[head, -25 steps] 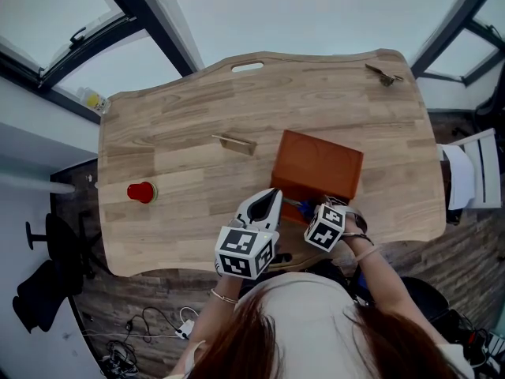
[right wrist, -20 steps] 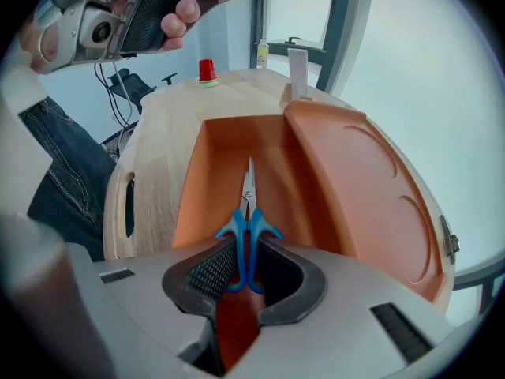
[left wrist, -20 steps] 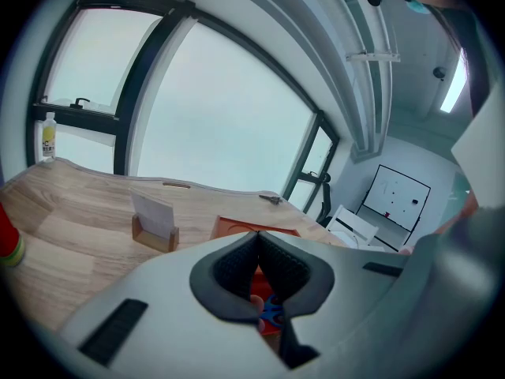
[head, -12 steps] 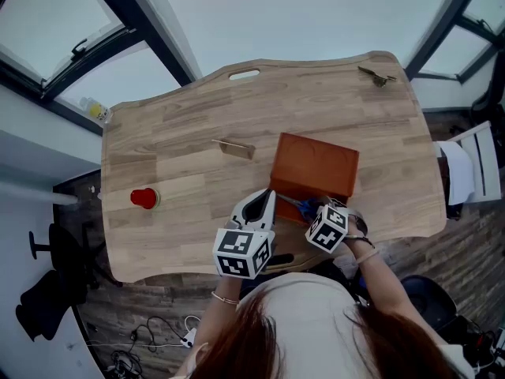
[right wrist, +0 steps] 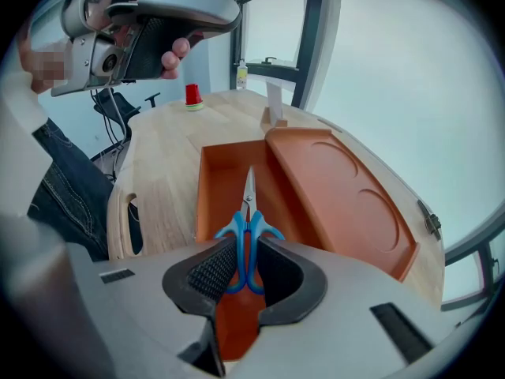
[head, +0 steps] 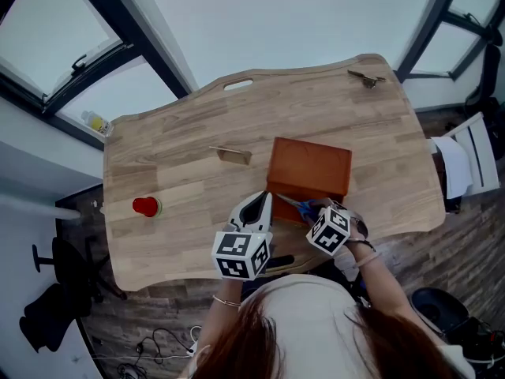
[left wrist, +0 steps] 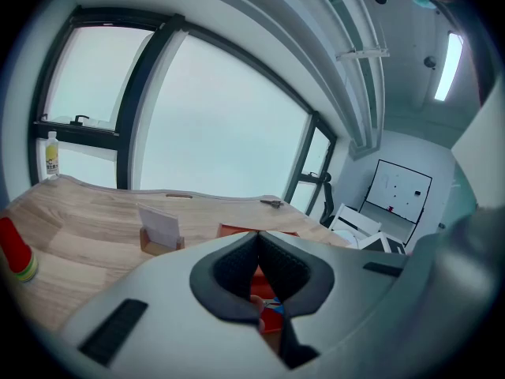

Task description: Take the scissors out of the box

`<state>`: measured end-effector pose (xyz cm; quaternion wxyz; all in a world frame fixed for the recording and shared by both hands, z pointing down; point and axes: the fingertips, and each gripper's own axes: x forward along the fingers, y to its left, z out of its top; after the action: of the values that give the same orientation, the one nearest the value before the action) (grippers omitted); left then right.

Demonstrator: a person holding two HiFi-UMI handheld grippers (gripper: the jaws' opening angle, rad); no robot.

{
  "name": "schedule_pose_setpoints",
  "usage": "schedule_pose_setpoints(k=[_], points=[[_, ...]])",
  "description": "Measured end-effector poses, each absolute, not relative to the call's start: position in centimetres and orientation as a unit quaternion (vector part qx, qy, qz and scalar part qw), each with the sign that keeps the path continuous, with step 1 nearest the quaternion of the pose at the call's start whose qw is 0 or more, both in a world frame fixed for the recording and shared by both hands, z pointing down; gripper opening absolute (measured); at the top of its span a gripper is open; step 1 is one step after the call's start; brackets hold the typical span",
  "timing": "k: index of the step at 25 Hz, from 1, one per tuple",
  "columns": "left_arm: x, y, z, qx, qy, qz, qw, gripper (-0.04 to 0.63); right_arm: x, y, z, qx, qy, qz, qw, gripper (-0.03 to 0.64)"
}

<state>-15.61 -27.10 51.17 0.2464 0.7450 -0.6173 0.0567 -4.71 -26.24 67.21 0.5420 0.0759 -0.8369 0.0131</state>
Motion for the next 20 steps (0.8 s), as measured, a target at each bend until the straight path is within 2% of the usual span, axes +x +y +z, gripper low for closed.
schedule_pose_setpoints(k=[20], points=[[-16.0, -27.3, 48.8, 0.762, -0.609, 0.058, 0.210, 0.018, -4.9, -26.7, 62.1, 0.165, -0.871, 0.062, 0.458, 0.110]])
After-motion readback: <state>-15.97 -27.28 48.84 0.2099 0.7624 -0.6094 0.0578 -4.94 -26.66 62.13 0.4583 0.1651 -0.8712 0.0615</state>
